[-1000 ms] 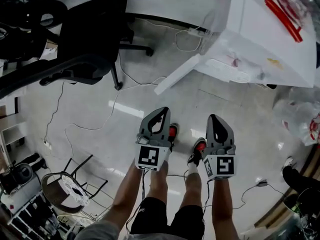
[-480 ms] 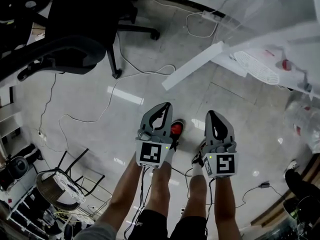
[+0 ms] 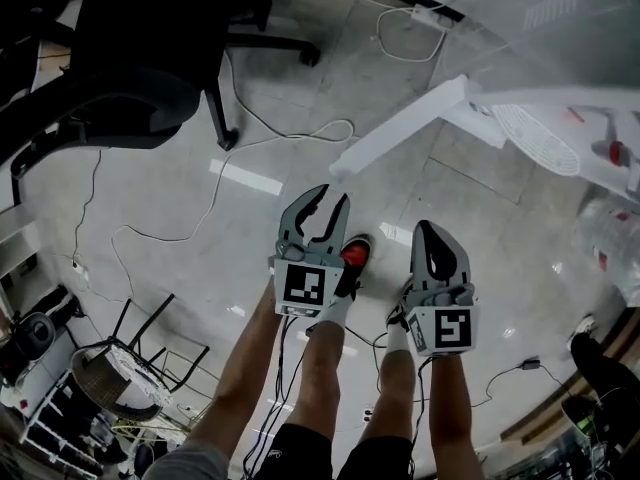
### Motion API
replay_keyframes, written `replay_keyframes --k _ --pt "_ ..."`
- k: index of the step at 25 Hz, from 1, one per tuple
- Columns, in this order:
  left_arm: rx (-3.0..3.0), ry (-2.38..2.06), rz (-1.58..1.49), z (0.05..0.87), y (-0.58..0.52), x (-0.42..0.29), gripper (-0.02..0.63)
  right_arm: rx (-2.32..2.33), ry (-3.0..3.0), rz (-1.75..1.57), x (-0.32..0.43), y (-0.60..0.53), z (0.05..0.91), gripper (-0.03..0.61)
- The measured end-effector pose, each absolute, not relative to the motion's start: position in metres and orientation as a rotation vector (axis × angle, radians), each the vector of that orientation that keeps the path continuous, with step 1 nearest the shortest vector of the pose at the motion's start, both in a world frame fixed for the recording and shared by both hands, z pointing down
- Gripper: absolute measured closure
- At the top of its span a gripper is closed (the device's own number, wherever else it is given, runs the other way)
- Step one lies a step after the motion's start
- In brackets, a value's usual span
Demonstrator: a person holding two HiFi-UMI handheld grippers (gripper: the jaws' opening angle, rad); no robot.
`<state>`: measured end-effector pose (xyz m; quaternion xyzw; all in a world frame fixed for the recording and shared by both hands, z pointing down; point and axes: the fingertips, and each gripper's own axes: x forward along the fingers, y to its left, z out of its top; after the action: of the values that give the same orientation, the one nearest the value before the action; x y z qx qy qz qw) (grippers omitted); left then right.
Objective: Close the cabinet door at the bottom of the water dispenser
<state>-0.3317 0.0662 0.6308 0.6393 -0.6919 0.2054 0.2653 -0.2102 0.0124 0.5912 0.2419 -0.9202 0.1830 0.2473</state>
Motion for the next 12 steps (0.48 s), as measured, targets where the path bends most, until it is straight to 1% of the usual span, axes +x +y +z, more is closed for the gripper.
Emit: replay_keyframes --k 1,5,7,12 --pt "1.734 -1.861 0.584 0.636 0.065 -0.333 0.475 0.659 -2.504 0.5 -0.211 0.013 0.593 0.56" --pt "1.713 -1.857 0.6 0.652 0.06 -0.339 0.409 0.656 -2.486 0.504 -0.215 0.012 0.603 0.56" --pt "1.711 -1.842 0.589 0.659 0.057 -0.341 0.4 0.654 -2.481 0.508 -0.217 0.011 0.607 0.56" --pt "1.729 -1.819 0.634 0.675 0.052 -0.344 0.4 0.647 -2.478 0.5 -0.219 0.008 0.618 0.56"
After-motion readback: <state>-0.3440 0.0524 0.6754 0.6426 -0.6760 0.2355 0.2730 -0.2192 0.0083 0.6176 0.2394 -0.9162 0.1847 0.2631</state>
